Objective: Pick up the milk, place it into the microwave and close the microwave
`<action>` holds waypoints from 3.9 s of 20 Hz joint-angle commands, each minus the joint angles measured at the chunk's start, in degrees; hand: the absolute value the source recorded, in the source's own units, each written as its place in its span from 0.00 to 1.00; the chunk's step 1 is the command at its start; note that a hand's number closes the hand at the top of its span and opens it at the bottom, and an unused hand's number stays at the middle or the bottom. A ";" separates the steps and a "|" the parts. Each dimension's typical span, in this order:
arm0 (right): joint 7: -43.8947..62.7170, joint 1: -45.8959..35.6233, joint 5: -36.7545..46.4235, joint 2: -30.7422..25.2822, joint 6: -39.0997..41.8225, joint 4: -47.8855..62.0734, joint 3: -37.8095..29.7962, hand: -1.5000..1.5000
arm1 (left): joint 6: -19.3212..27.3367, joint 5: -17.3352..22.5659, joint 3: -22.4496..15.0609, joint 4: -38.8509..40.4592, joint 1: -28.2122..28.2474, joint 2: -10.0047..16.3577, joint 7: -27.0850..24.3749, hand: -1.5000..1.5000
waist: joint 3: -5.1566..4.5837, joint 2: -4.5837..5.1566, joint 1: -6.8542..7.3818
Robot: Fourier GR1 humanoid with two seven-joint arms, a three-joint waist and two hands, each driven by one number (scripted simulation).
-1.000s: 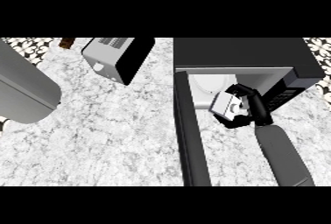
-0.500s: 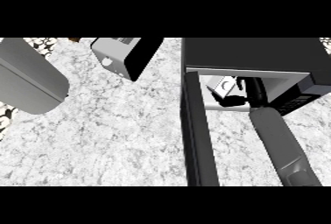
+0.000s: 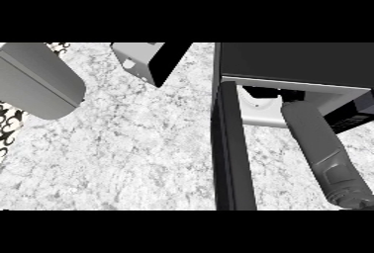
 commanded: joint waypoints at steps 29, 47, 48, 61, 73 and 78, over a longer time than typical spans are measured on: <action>-18.97 2.42 -6.29 1.46 25.19 9.72 -5.52 0.00 | 7.16 -16.81 -14.91 -7.49 -7.86 -3.38 13.26 0.00 | -0.11 -2.32 -5.35; -25.11 24.43 -10.34 1.28 42.50 -5.15 -2.39 0.00 | 8.51 -26.45 -24.52 -2.70 -28.49 -9.96 35.25 1.00 | -0.25 -2.89 -9.17; -24.96 26.70 -10.51 0.91 42.38 -7.74 -2.06 0.00 | 7.38 -25.98 -23.93 -1.16 -28.62 -9.23 34.07 1.00 | -0.35 -3.26 -9.85; -19.16 51.64 -17.83 -4.77 48.15 -38.65 -0.80 0.00 | 7.02 -35.20 -23.06 16.32 -56.50 -22.21 52.75 1.00 | -0.32 -2.60 -9.20; -16.02 66.96 -26.42 -8.19 52.00 -57.24 -3.81 0.00 | 4.72 -29.57 -32.27 48.10 -77.49 -29.28 52.17 1.00 | -0.33 -2.22 -8.58; -15.11 65.53 -30.34 -10.16 54.85 -59.12 -3.70 0.00 | 9.05 -21.33 -39.93 56.96 -85.19 -29.36 46.98 1.00 | -0.36 -1.83 -10.01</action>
